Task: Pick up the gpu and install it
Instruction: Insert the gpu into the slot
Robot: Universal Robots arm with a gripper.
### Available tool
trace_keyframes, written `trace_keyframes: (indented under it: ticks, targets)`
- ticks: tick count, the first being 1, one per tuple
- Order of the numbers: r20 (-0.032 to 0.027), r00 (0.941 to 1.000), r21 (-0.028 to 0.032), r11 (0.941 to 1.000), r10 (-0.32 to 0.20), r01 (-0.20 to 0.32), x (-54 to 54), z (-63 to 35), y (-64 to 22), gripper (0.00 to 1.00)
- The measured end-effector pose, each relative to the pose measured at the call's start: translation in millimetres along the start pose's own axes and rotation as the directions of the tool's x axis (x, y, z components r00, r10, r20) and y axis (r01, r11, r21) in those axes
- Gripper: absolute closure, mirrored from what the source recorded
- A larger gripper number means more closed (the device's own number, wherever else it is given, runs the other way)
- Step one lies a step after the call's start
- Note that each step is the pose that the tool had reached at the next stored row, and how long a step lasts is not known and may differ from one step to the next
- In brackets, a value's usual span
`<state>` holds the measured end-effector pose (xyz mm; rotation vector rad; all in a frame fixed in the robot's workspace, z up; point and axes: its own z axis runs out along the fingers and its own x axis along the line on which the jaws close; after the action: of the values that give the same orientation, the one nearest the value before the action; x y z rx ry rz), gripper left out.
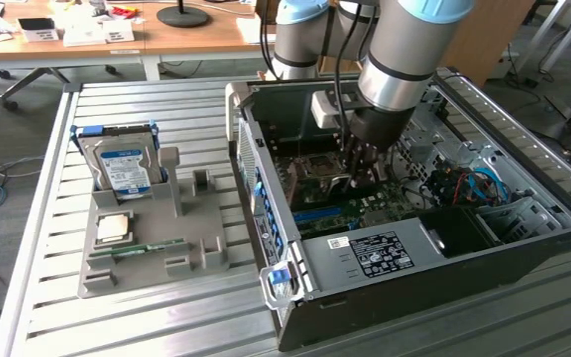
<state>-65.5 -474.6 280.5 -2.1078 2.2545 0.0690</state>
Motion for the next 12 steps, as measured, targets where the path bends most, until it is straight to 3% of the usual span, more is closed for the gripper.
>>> trace_keyframes:
  ticks: [12]
  targets:
    - [0.0002,1.0000,0.0000,1.0000,0.000,0.000,-0.1,0.5,3.2,0.73]
